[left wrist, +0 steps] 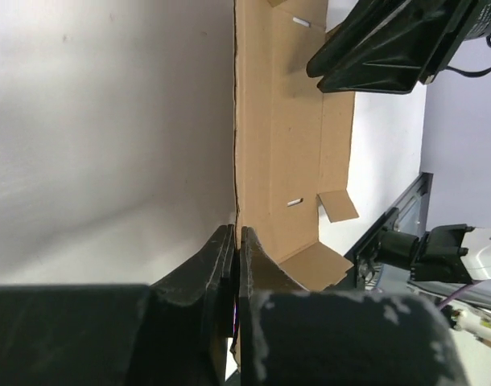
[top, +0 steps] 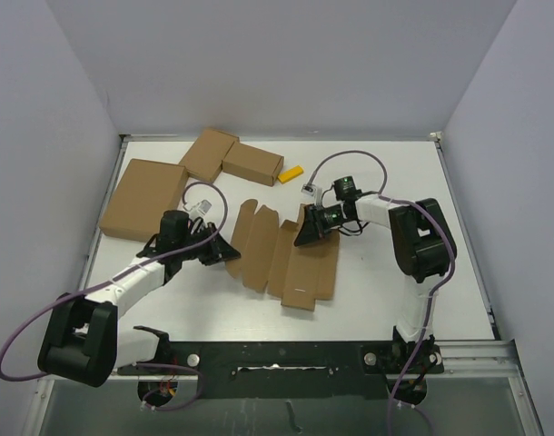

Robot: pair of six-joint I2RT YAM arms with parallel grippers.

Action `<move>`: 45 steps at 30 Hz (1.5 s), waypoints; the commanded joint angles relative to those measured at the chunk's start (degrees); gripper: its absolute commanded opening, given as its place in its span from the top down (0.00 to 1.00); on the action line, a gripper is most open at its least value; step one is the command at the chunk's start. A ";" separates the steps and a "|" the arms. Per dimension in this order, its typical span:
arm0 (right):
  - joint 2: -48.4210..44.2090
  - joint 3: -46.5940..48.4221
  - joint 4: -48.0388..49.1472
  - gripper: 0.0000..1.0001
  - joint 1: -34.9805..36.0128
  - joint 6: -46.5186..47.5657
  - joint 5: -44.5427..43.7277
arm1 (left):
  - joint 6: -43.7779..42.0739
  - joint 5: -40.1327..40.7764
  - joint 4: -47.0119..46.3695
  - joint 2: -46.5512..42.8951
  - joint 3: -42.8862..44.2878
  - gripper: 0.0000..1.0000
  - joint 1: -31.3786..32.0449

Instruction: Fold the paper box

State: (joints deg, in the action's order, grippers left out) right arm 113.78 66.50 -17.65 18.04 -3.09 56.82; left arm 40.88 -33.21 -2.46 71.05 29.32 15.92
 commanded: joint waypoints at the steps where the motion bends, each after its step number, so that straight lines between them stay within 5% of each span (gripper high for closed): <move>1: -5.01 5.81 -6.26 0.71 -1.46 10.33 7.52 | -8.97 -0.91 2.67 0.29 8.37 1.00 0.03; 8: -18.21 6.19 -12.32 0.38 -9.25 26.53 9.68 | -32.38 -13.23 13.34 0.07 23.08 1.00 0.99; 15: -32.56 -4.59 -0.80 0.11 -12.44 34.08 10.84 | -42.98 -18.96 23.96 4.29 33.83 1.00 5.01; 28: -34.29 -3.08 -4.90 0.09 -15.33 37.94 13.00 | -51.41 -18.96 32.56 8.42 41.75 1.00 12.05; 33: -34.62 -1.47 -10.50 0.24 -14.15 44.25 15.63 | -53.94 -19.52 35.17 9.71 44.34 1.00 12.29; 40: -35.22 -0.14 -17.10 0.75 -13.20 51.85 17.88 | -55.76 -19.19 35.74 10.30 44.70 1.00 12.29; 45: -34.41 1.48 -22.11 1.00 -13.22 55.97 19.56 | -55.66 -18.76 31.45 8.14 41.33 1.00 11.98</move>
State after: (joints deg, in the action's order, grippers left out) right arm 79.75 64.45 -35.11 4.82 47.42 72.23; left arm -13.21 -50.63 33.10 80.73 71.50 28.03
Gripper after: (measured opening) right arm 0.067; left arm 0.015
